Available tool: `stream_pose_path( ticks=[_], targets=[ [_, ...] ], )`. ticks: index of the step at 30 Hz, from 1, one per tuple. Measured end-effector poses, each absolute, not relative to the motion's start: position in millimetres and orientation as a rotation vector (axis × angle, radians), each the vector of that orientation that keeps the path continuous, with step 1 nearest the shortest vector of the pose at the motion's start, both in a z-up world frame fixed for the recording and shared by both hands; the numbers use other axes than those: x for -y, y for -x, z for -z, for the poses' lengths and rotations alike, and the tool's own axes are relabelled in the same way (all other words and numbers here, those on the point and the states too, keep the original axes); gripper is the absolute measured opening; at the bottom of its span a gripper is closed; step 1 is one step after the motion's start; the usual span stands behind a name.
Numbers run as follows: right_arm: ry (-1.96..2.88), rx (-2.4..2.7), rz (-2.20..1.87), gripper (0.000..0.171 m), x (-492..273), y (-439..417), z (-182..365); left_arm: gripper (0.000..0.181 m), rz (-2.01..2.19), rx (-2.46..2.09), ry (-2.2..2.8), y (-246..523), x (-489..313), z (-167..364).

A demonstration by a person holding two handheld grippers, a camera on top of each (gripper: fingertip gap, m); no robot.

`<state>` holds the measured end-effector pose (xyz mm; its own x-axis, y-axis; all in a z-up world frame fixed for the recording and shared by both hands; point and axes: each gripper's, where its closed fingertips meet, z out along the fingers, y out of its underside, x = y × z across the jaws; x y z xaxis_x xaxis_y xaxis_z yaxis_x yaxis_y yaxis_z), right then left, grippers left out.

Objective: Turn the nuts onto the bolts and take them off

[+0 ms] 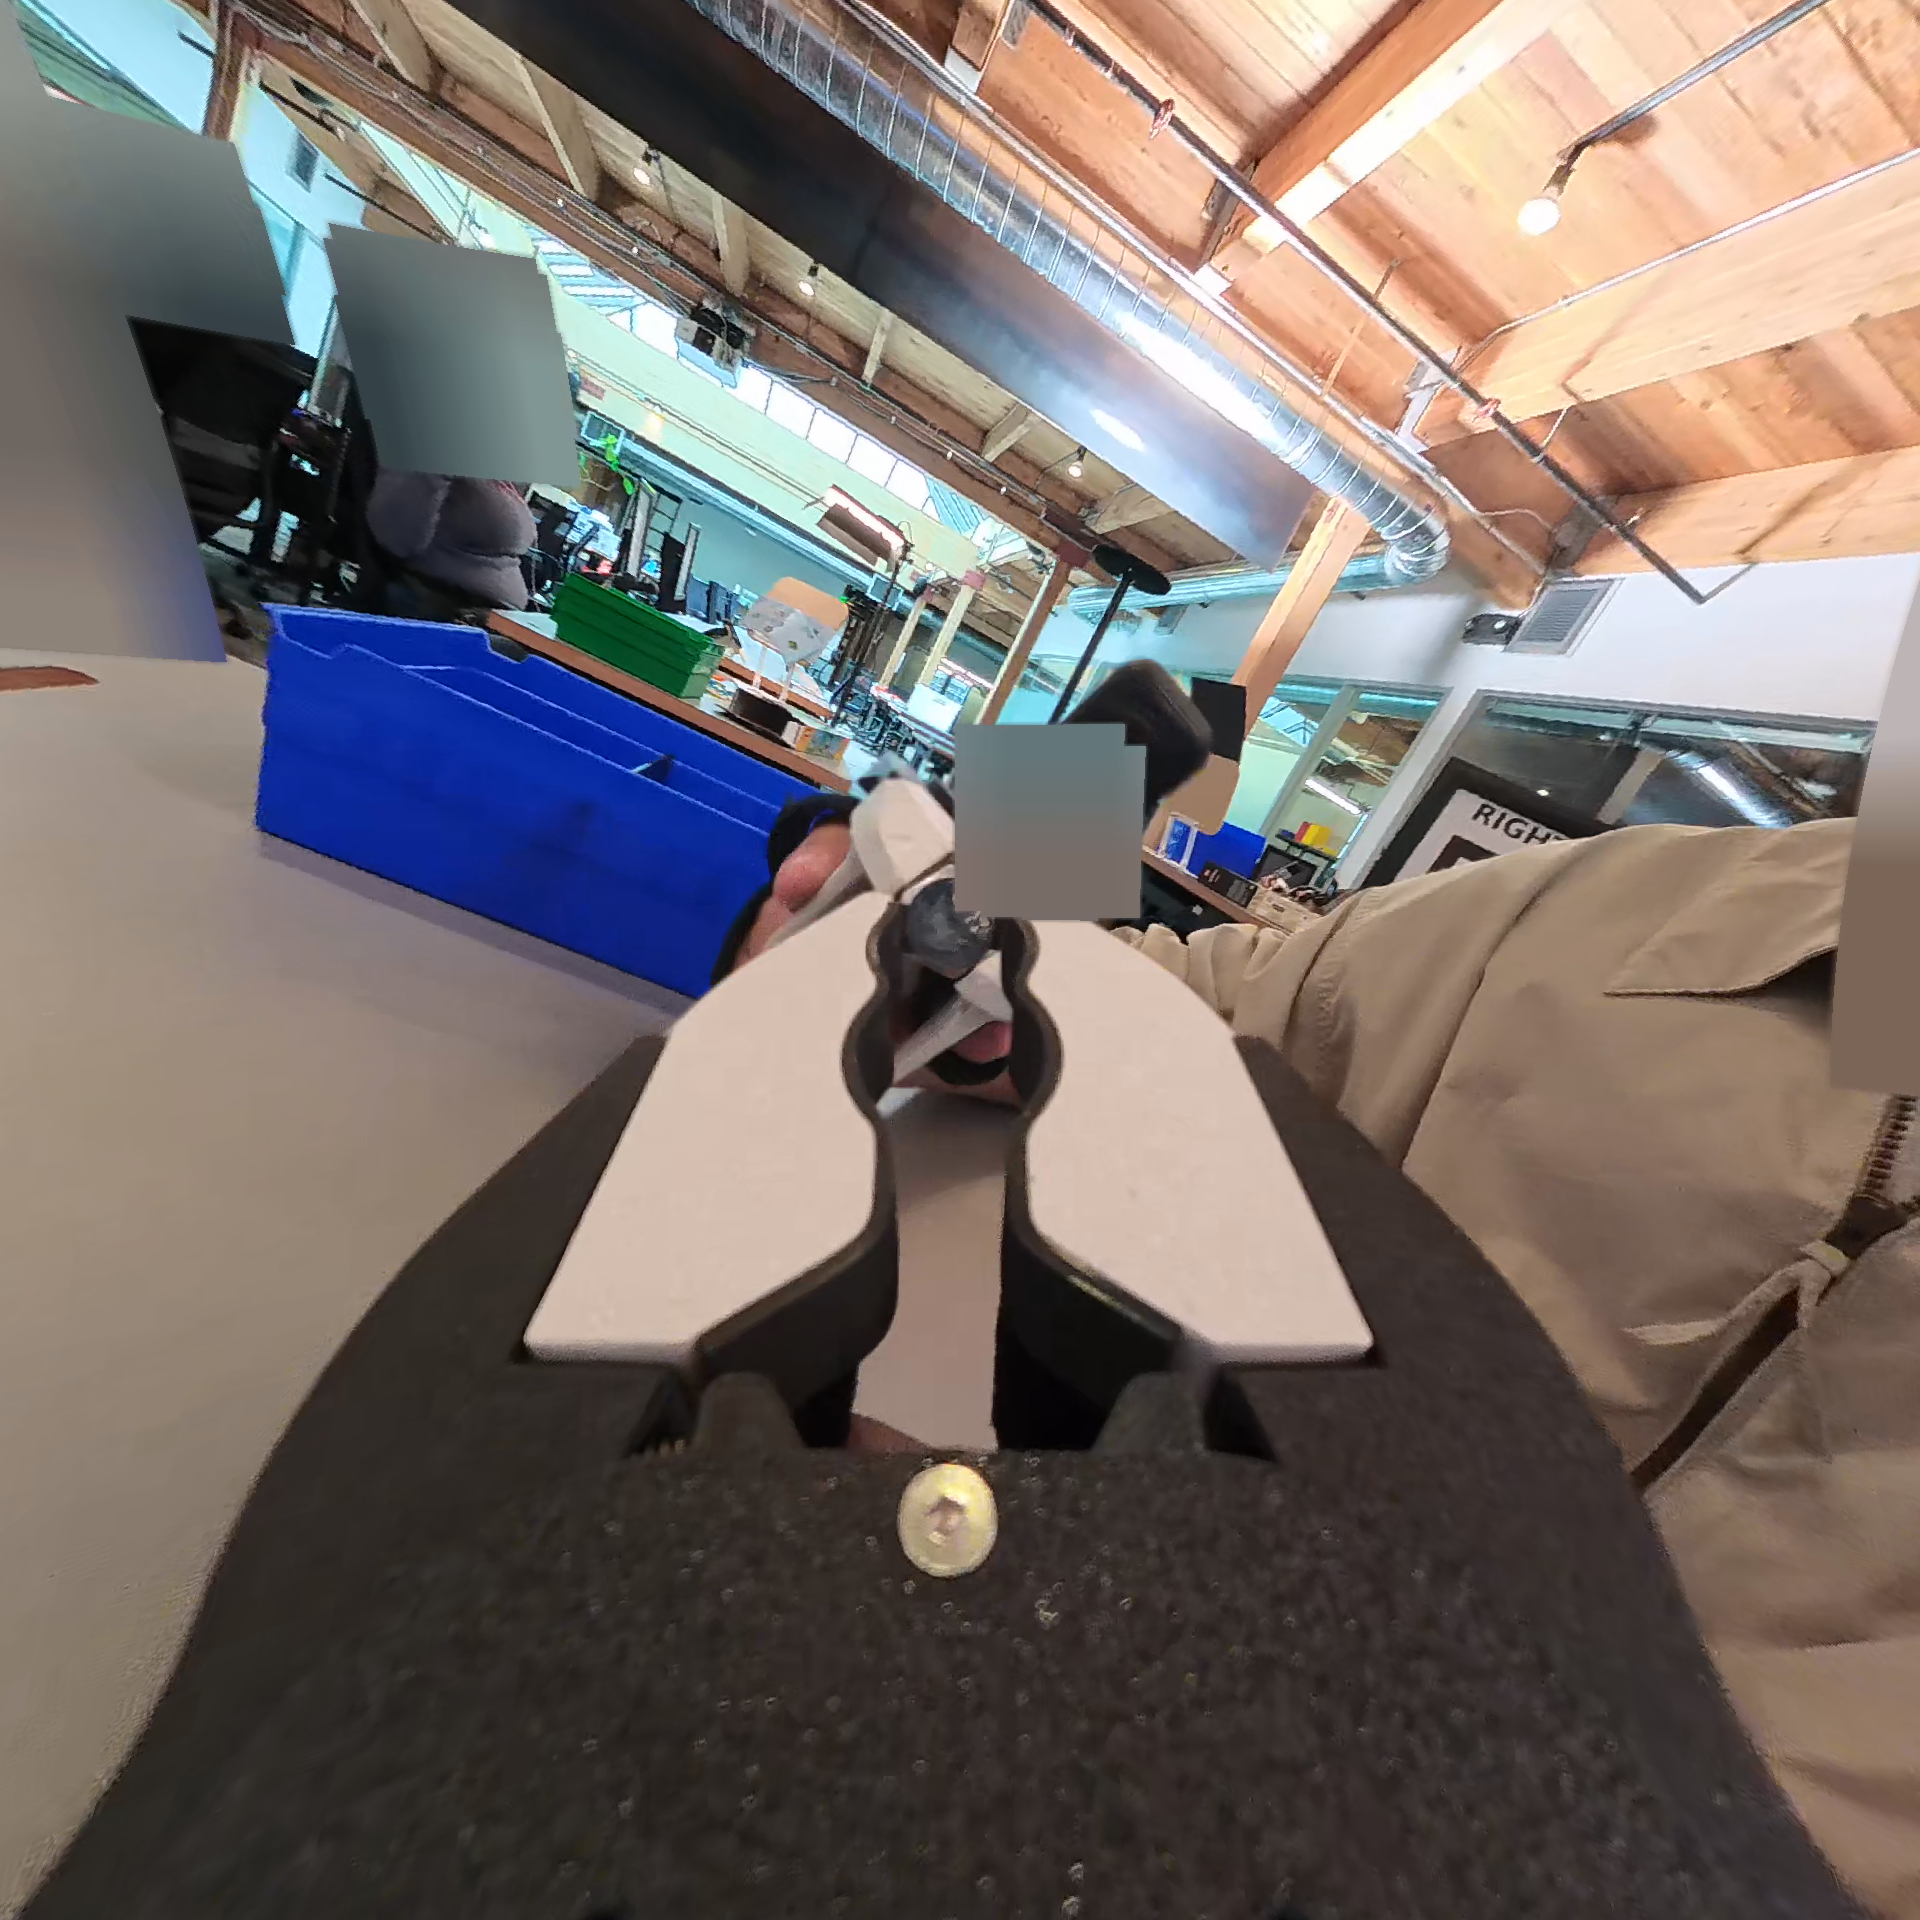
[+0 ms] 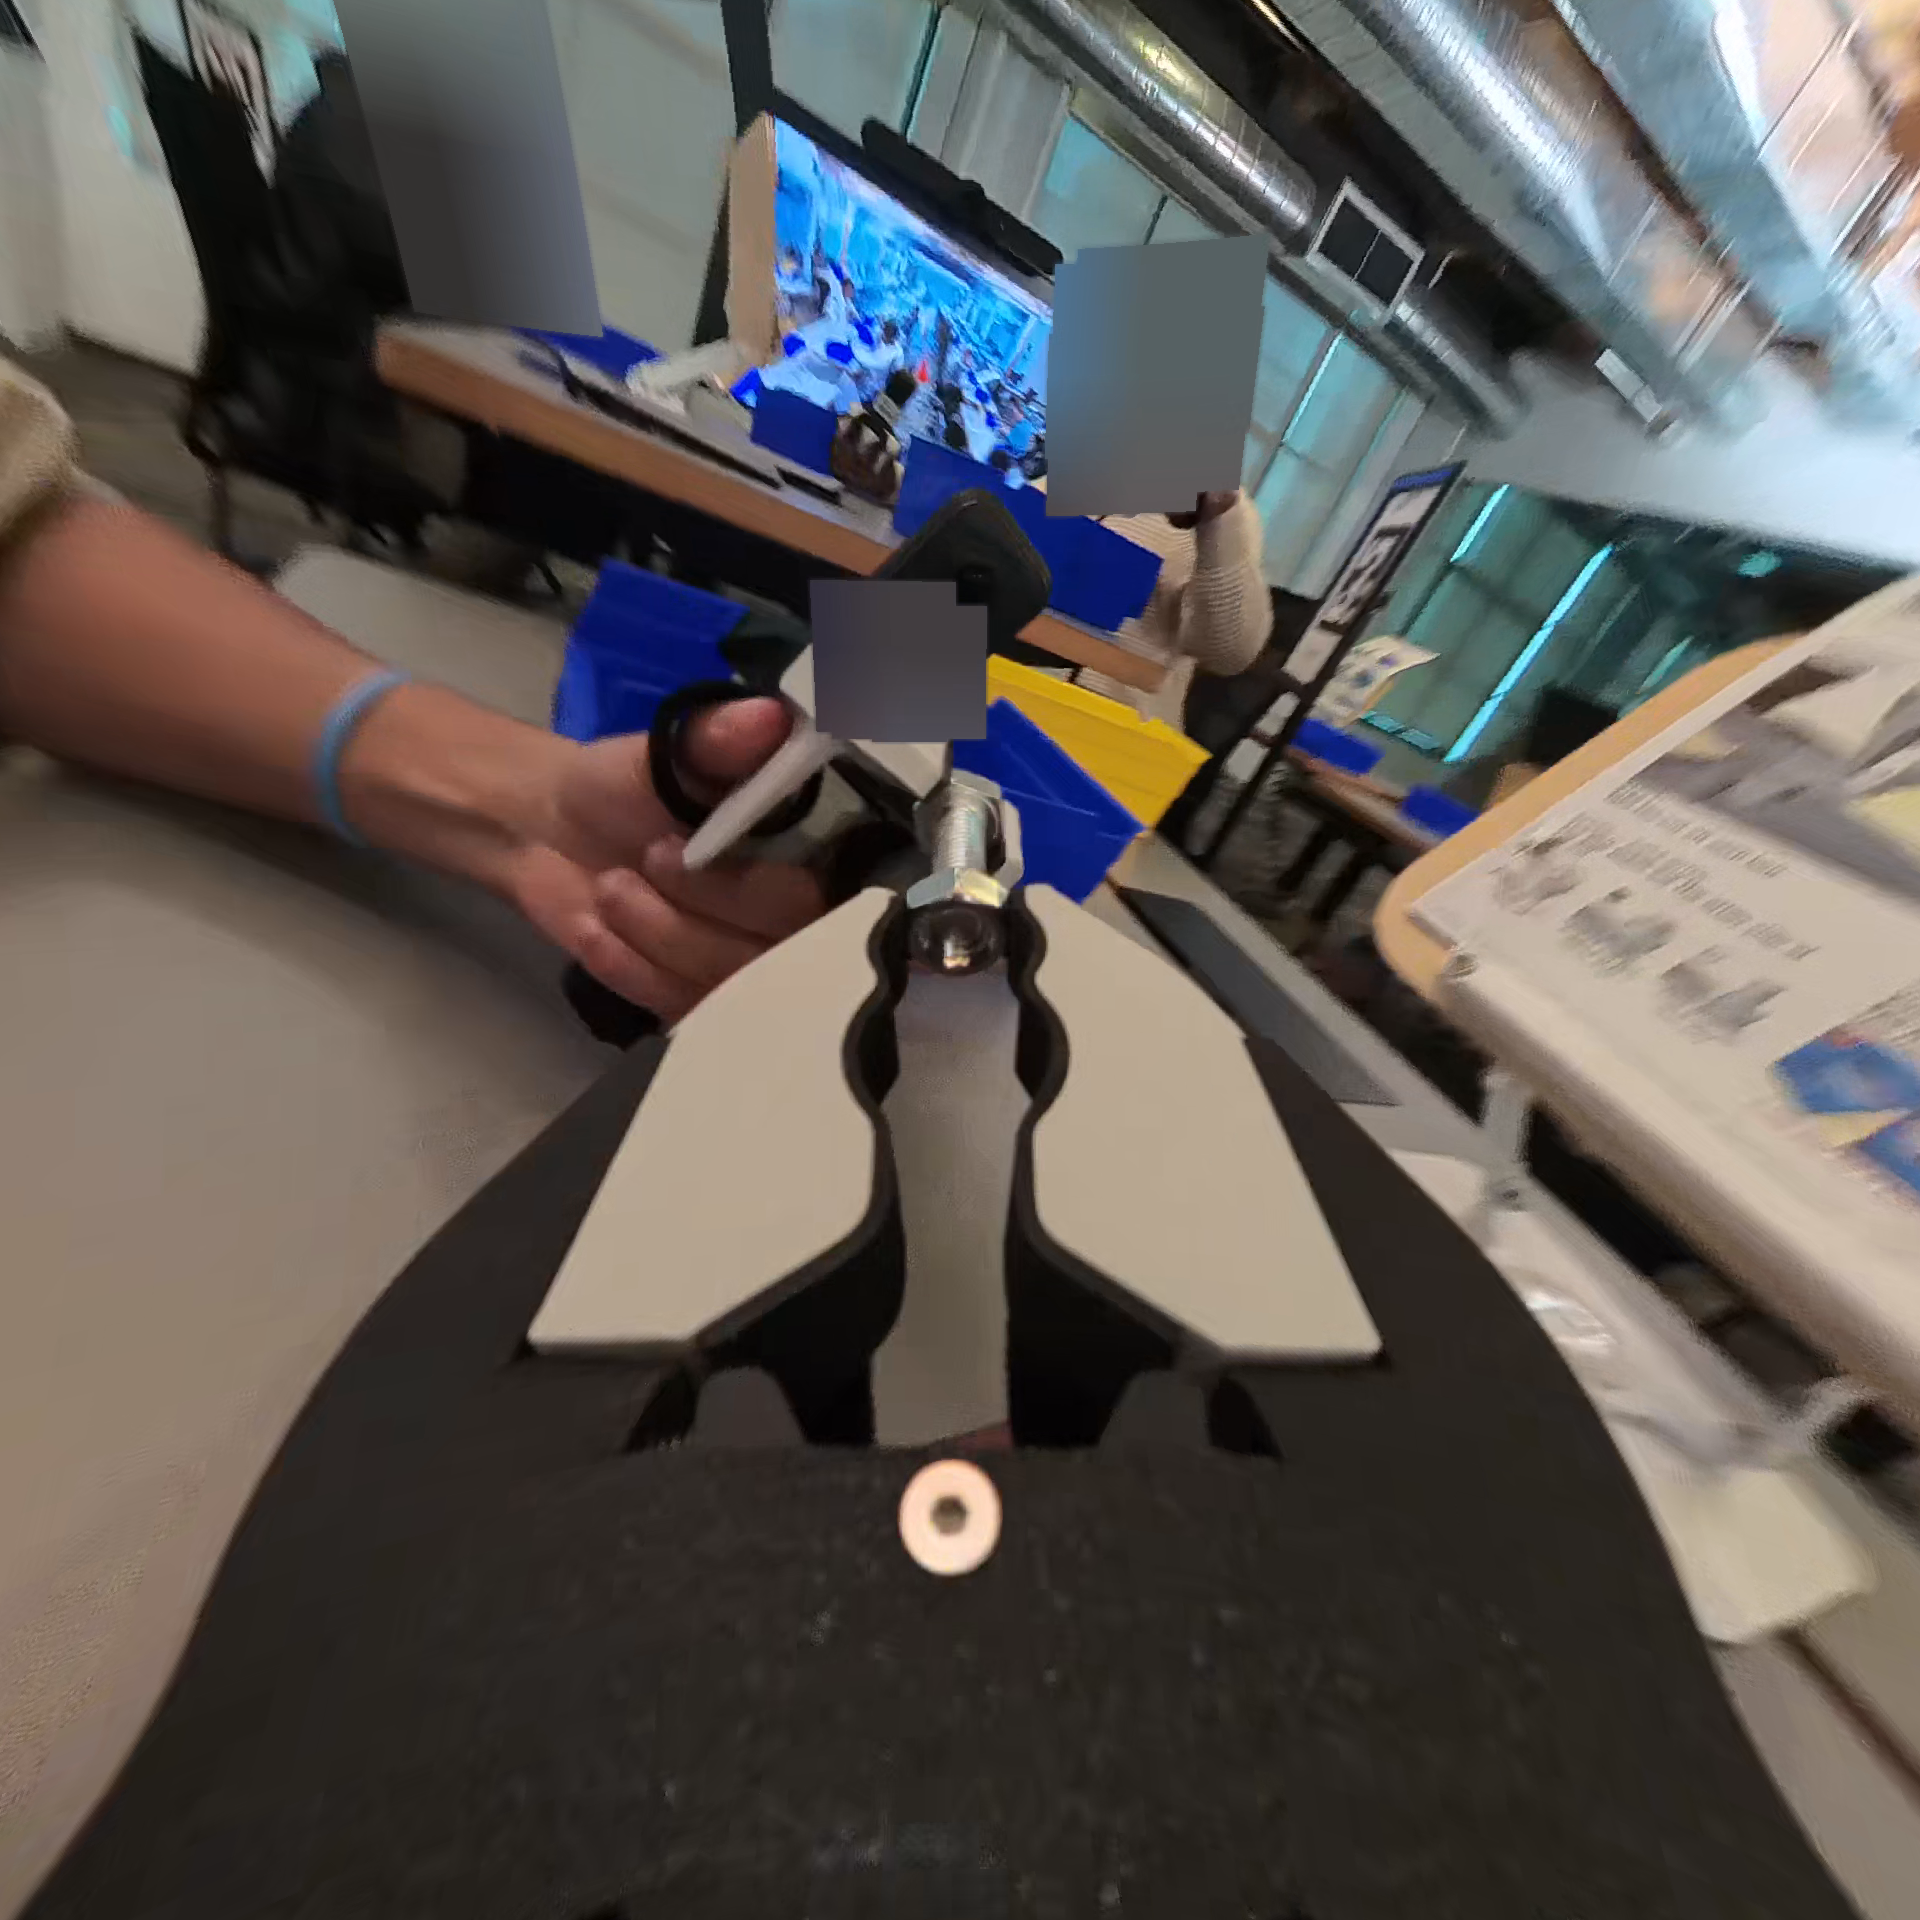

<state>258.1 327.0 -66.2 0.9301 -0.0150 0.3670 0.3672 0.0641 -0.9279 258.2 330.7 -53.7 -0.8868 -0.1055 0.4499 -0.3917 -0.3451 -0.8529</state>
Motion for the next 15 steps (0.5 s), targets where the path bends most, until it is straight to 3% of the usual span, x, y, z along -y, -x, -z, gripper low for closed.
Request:
stream_pose_path(
  ticks=[9,15],
  targets=[
    [1.311,0.836,1.358,0.018,-319,-259,72,0.017,-2.243,1.627,-0.641,-255,-324,64],
    [1.137,1.005,1.645,0.018,-315,-253,69,0.017,-2.217,1.635,-0.614,-250,-320,63]
  ],
)
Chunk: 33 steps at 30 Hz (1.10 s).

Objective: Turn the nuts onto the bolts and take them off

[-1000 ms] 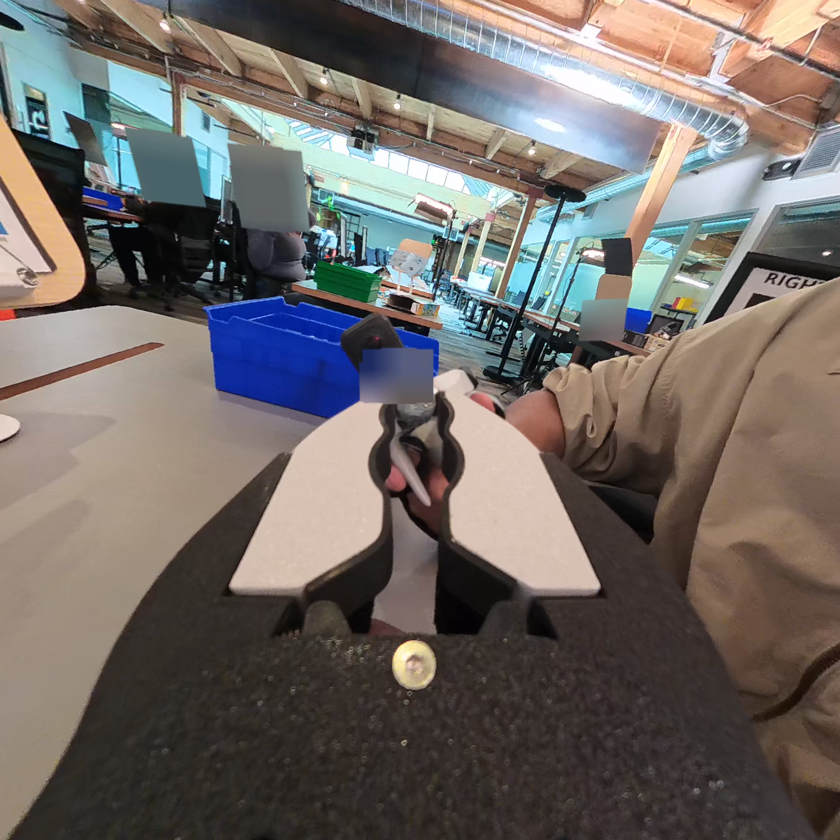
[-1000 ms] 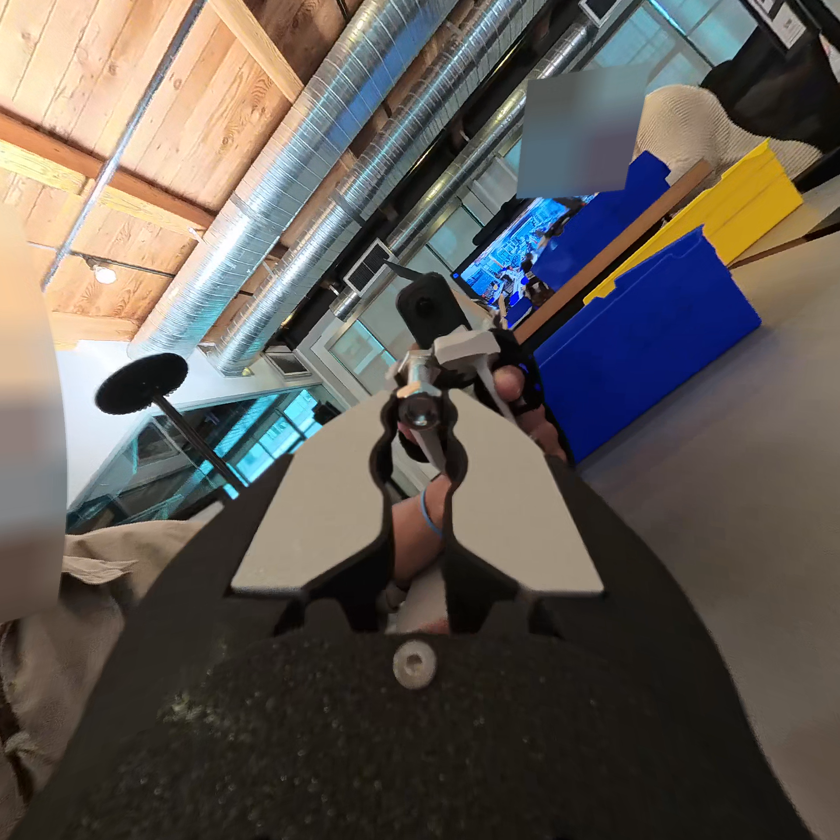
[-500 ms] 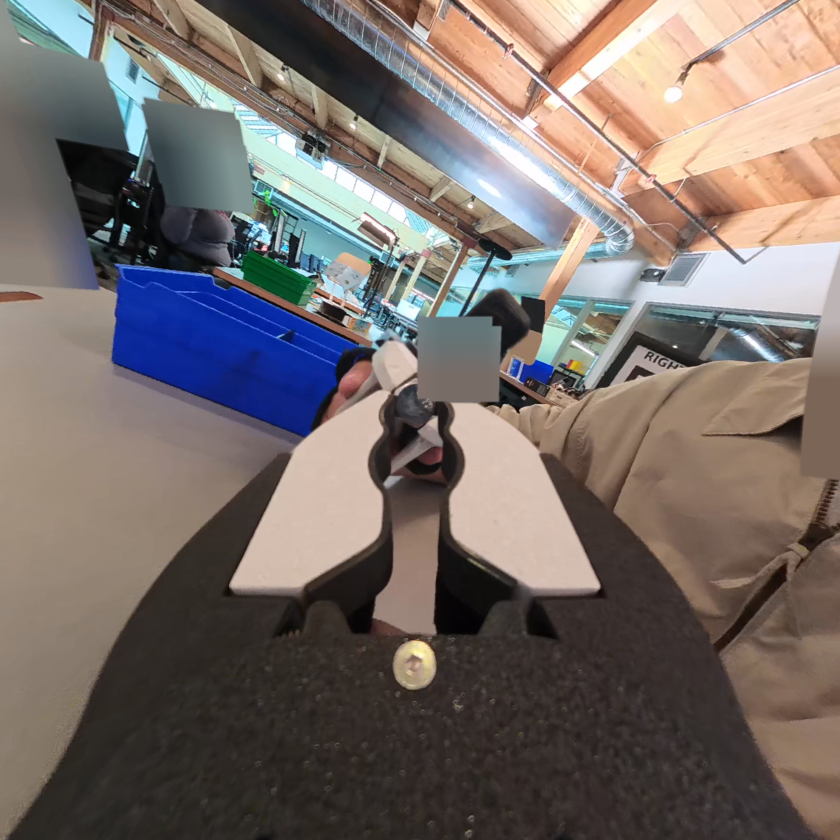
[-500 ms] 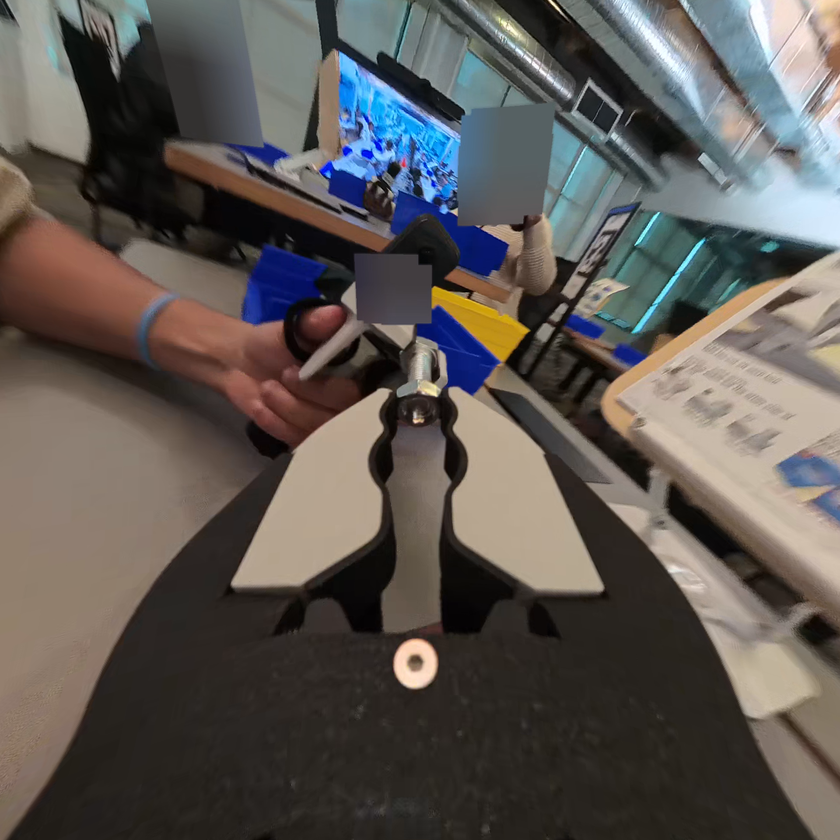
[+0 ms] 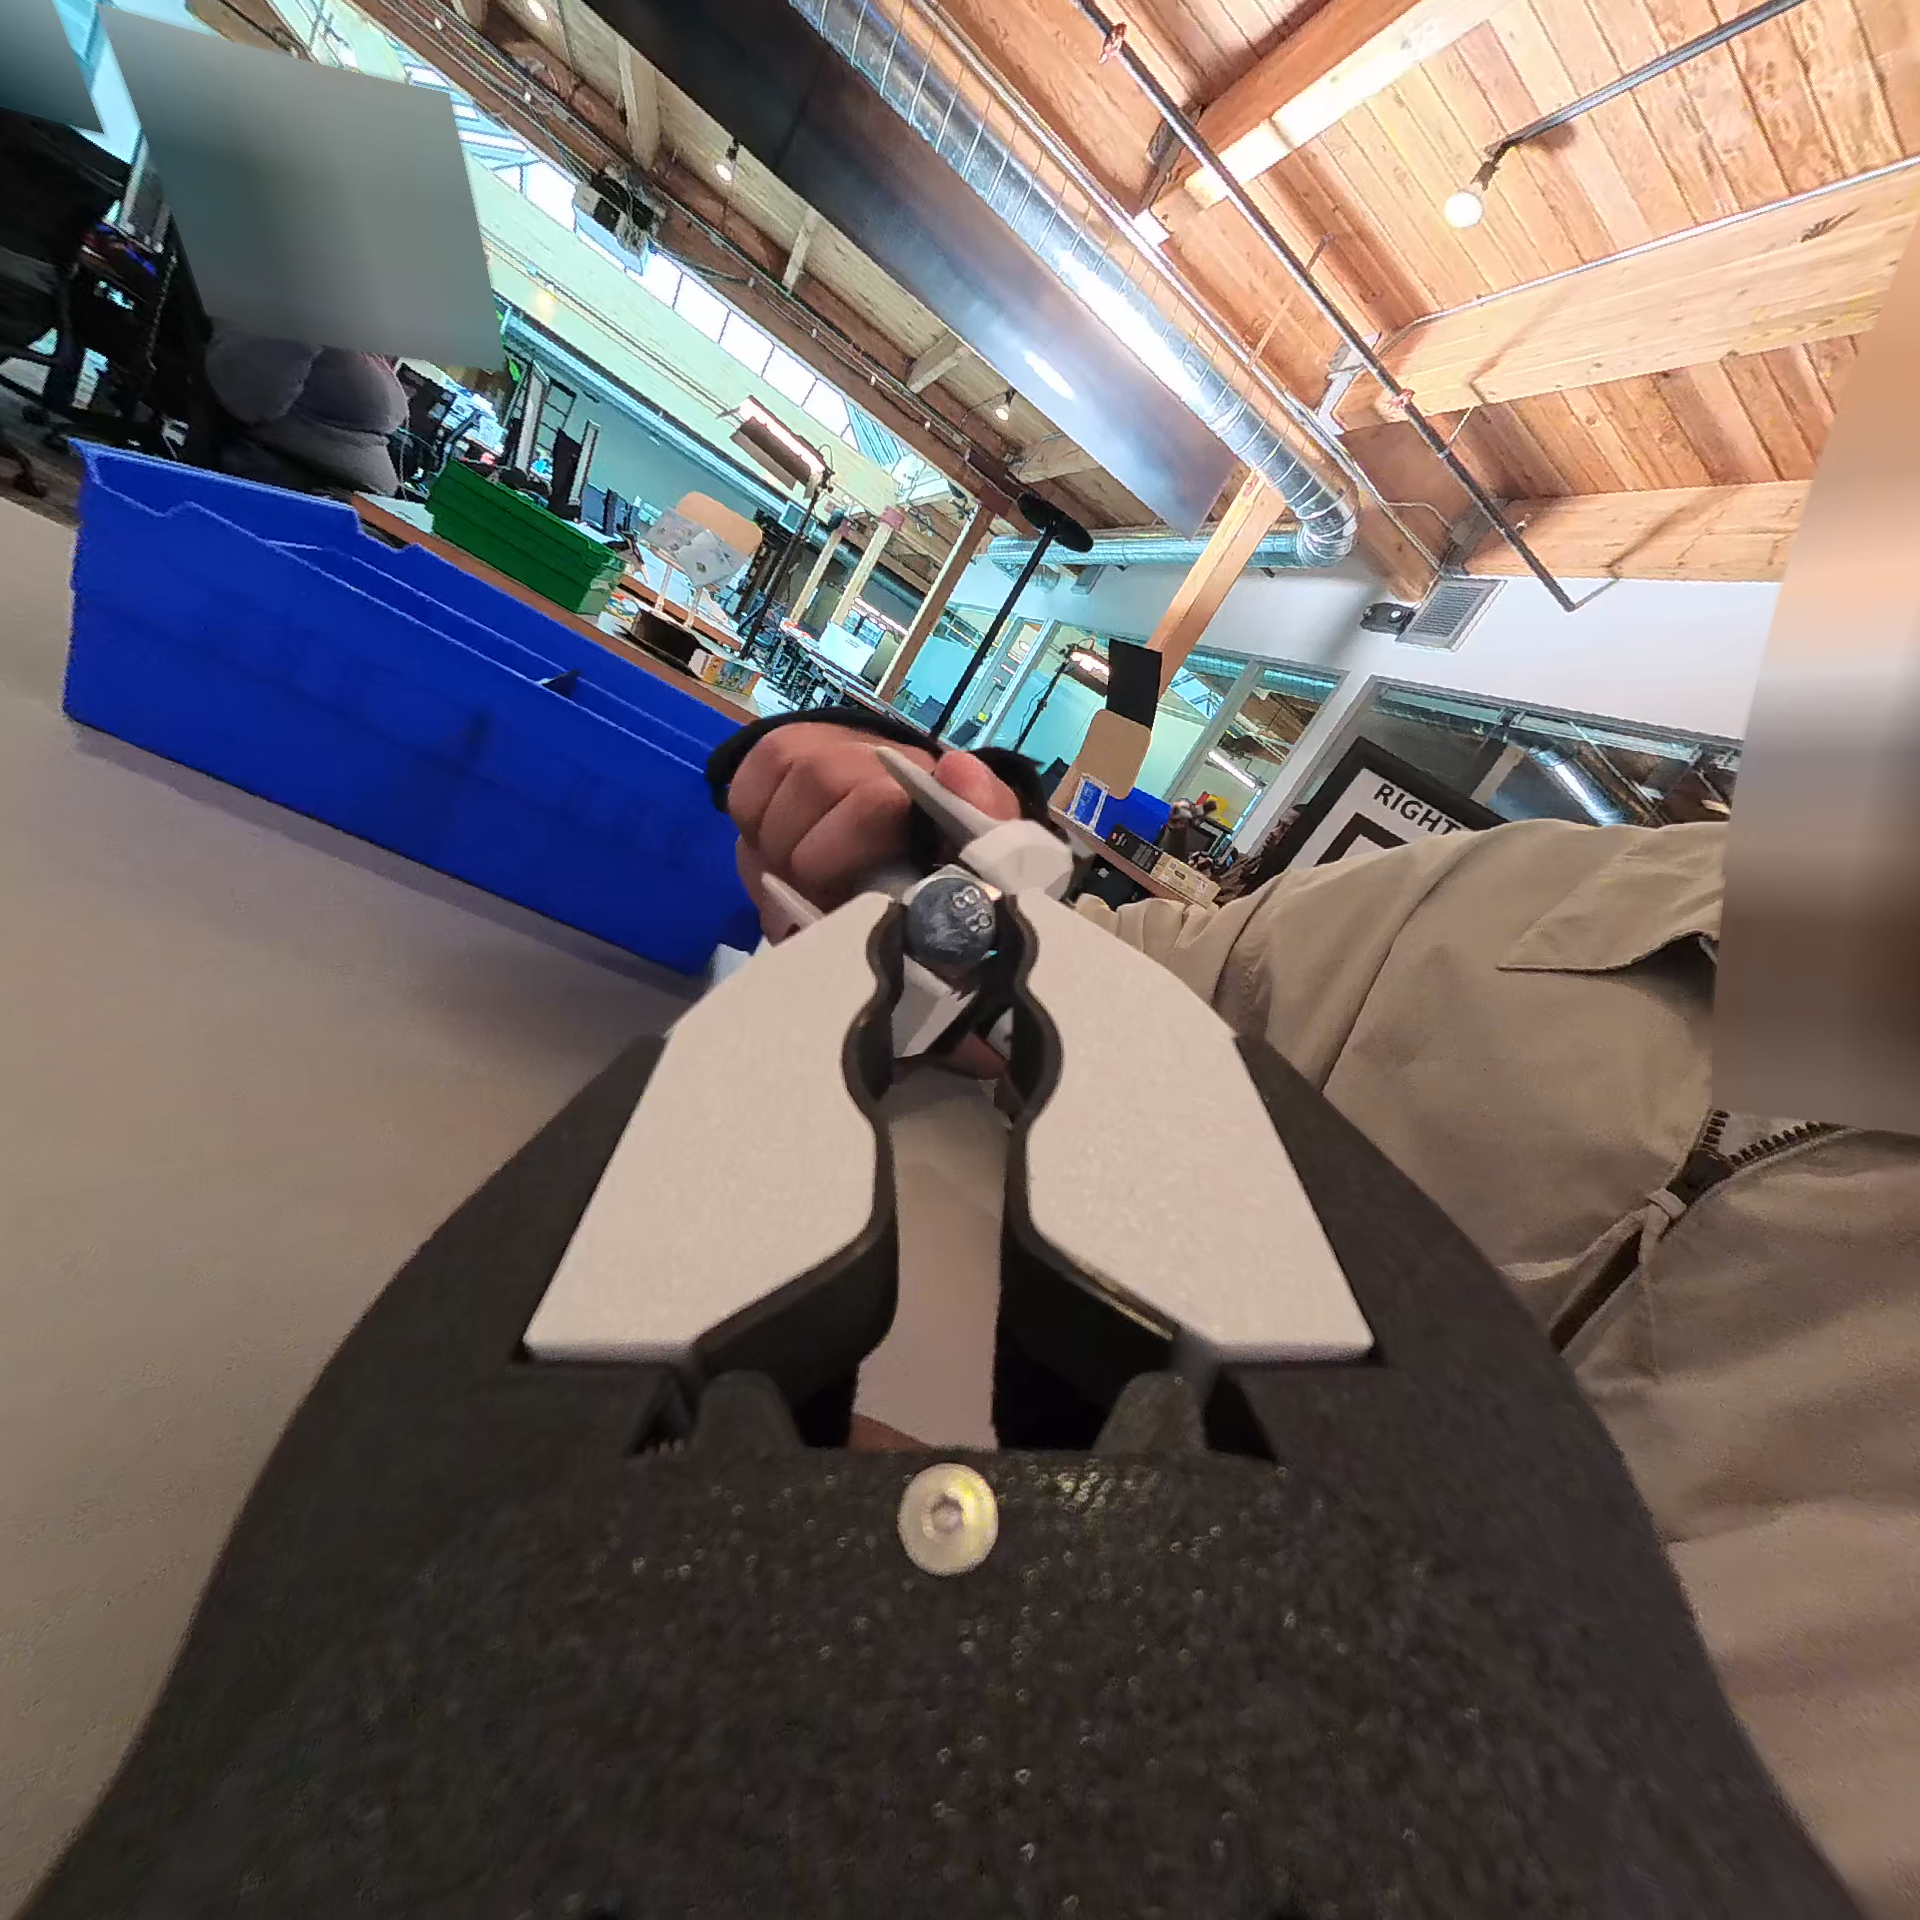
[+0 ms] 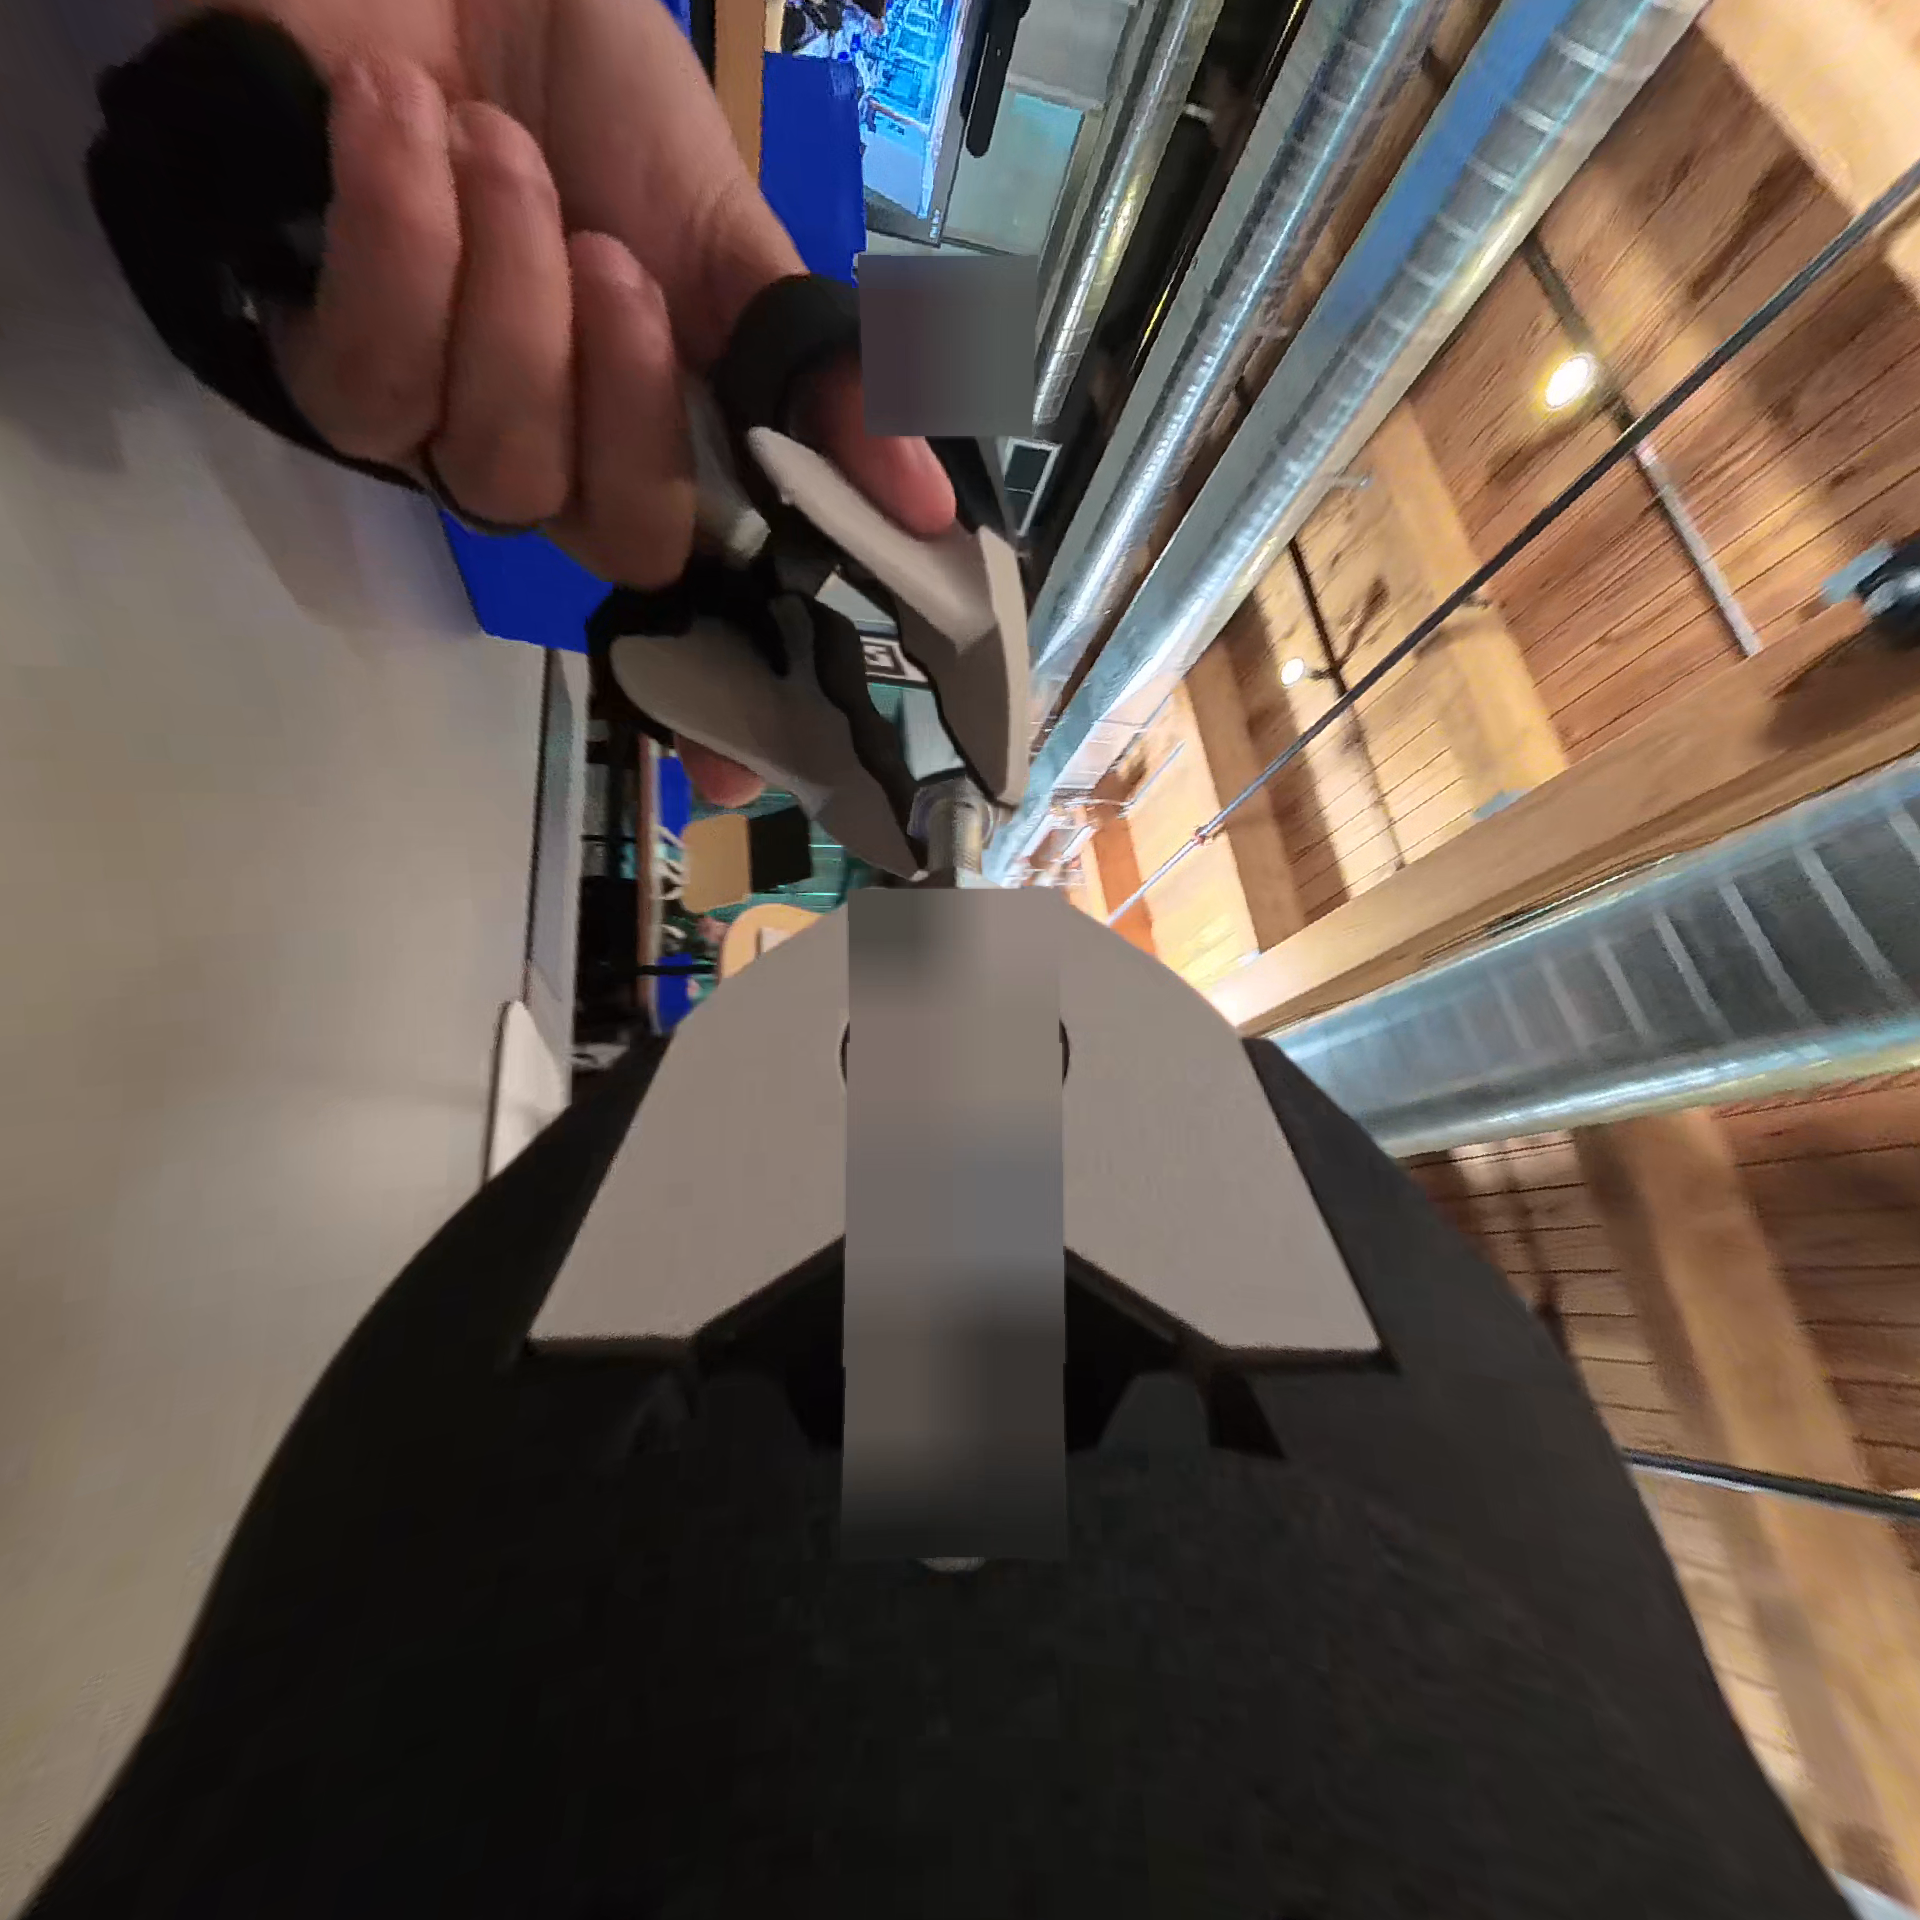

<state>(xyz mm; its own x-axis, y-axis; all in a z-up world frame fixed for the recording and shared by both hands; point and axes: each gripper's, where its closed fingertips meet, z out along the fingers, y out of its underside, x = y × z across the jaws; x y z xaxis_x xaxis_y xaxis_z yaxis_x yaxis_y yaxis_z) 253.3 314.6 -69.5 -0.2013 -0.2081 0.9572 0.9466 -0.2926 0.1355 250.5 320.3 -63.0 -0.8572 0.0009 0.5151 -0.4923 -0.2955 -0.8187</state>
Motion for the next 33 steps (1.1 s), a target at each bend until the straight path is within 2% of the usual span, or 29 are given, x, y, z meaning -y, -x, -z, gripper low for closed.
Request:
stream_pose_path(
  ticks=[4,9,15,18,24,28,33],
  targets=[
    [1.087,1.062,1.725,0.018,-314,-251,69,0.017,-2.206,1.622,-0.606,-249,-320,62],
    [1.161,0.943,1.574,0.019,-315,-246,63,0.017,-2.233,1.611,-0.558,-244,-321,55],
    [1.176,0.82,1.359,0.042,-312,-233,47,0.017,-2.288,1.578,-0.569,-248,-333,48],
    [1.277,0.664,0.968,0.046,-312,-231,45,0.017,-2.374,1.643,-0.591,-254,-345,41],
    [1.339,-0.056,-0.433,0.066,-331,-241,49,0.017,-2.575,1.904,-0.667,-267,-365,31],
    [1.182,-0.349,-0.773,0.063,-329,-276,57,0.017,-2.581,1.978,-0.643,-264,-359,31],
    [1.145,-0.443,-1.119,0.06,-339,-263,69,0.017,-2.524,2.115,-0.582,-258,-342,43]
  ],
)
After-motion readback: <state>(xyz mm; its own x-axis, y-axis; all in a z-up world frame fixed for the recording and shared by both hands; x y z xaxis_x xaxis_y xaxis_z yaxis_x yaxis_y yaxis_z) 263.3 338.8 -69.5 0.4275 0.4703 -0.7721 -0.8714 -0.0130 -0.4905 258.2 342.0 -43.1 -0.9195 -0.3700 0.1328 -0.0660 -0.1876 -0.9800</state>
